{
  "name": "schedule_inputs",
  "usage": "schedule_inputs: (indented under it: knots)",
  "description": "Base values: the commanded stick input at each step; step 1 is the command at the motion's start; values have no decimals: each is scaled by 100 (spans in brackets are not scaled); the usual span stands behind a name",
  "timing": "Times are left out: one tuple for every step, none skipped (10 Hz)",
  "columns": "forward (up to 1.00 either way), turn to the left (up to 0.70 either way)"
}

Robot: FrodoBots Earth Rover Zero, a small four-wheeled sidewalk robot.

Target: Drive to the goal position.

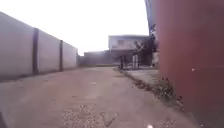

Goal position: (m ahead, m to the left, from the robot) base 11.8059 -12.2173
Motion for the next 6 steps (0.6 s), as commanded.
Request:
schedule_inputs:
  knots:
    - [100,0]
    - [100,0]
    - [100,9]
    - [100,9]
    - [100,0]
    - [100,0]
